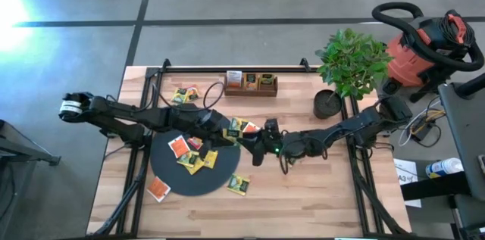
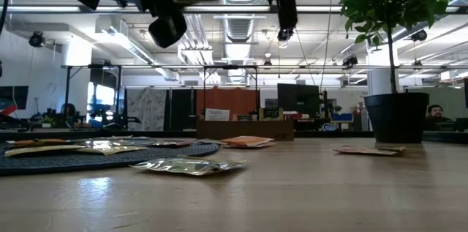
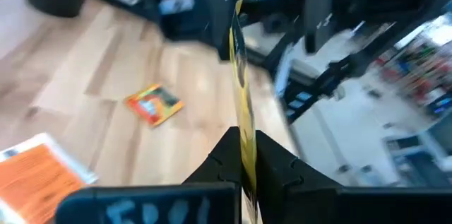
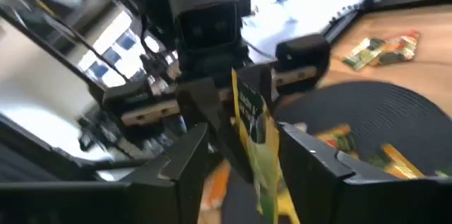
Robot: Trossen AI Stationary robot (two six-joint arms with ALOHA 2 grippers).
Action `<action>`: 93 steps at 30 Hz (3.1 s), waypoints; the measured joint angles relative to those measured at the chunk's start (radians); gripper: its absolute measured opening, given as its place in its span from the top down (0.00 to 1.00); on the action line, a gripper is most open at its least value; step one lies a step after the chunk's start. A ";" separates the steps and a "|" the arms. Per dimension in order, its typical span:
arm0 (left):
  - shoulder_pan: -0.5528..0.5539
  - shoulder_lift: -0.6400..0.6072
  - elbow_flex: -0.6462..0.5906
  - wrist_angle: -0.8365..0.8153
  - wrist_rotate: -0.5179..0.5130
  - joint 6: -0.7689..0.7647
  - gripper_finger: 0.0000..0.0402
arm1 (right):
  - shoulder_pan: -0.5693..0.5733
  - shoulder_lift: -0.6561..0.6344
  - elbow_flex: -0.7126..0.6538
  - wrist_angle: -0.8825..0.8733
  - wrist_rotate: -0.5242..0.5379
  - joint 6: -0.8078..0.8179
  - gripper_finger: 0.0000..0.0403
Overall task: Pick & Place Tea
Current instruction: Put the green tea bag into the right section of the wooden organizer
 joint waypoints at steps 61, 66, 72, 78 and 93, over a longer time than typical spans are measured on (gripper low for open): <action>0.005 0.396 0.323 -0.053 -0.120 0.528 0.96 | -0.175 -0.040 0.564 -1.411 -0.492 -0.455 0.73; 0.005 0.396 0.332 -0.056 -0.112 0.529 0.96 | -0.174 -0.014 0.563 -1.412 -0.499 -0.501 0.79; 0.005 0.395 0.336 -0.057 -0.110 0.530 0.96 | -0.175 0.015 0.563 -1.411 -0.502 -0.516 0.86; 0.002 0.395 0.331 -0.106 -0.110 0.529 0.96 | -0.175 0.019 0.569 -1.410 -0.502 -0.517 0.90; 0.003 0.395 0.329 -0.102 -0.111 0.524 0.96 | -0.177 0.032 0.569 -1.411 -0.502 -0.516 0.98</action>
